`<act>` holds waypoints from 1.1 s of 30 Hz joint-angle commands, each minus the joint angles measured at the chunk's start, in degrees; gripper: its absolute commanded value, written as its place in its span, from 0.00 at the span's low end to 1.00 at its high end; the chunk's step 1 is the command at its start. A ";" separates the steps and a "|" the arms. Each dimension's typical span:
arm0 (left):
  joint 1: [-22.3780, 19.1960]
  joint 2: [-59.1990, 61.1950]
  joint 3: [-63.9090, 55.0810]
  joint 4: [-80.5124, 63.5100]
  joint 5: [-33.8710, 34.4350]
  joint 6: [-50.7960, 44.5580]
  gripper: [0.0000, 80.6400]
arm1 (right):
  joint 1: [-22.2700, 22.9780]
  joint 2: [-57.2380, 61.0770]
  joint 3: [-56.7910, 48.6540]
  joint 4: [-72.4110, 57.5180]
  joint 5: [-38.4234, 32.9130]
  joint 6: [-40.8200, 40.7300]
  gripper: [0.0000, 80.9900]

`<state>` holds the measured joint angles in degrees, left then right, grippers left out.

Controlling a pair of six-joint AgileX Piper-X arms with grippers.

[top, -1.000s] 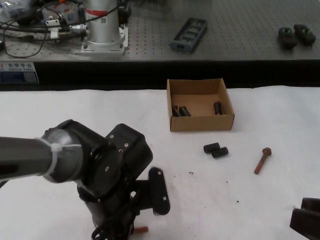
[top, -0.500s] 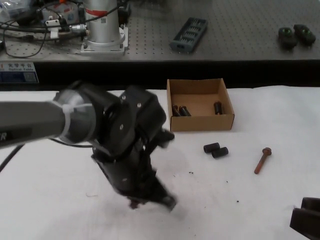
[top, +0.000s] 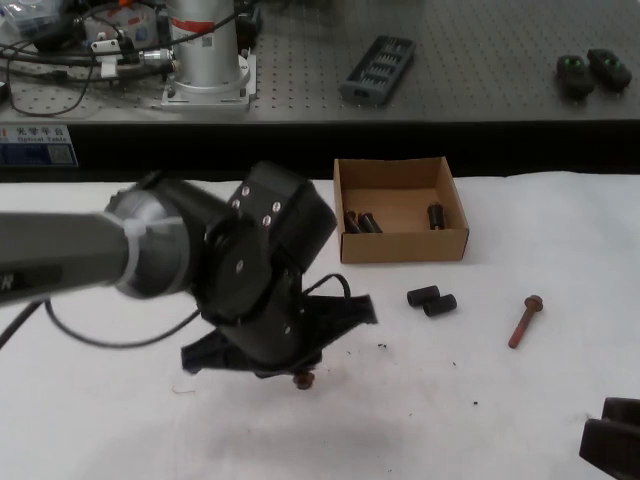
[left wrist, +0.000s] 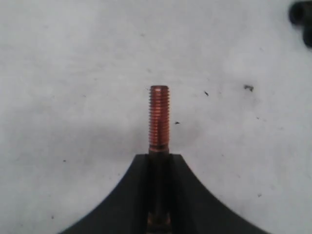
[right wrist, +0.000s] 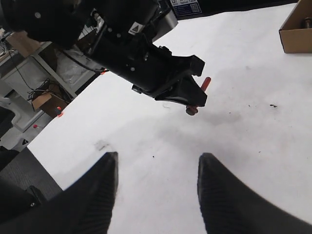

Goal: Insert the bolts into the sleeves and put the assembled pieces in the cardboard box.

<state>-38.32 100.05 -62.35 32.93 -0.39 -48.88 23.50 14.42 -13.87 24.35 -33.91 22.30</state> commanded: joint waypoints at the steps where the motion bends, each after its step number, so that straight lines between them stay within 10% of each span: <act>1: -0.73 -0.16 2.36 -6.43 -1.89 -4.90 0.01 | 0.01 -0.62 -0.13 -0.23 -0.06 -0.45 0.48; 17: -0.79 -0.16 4.78 -4.83 -3.29 0.26 0.02 | 0.01 -0.62 -0.13 -0.27 -0.57 -0.45 0.48; 26: -0.79 -0.16 4.78 -3.39 0.39 5.91 0.63 | 0.01 -0.62 -0.13 -0.27 -0.57 -0.45 0.48; 33: -0.79 -0.16 3.24 0.58 7.29 30.22 0.46 | 0.01 -0.62 -0.13 -0.01 -0.56 -0.45 0.48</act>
<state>-38.96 100.18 -58.63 33.76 6.25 -20.16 23.50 14.42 -13.87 24.56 -34.04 22.30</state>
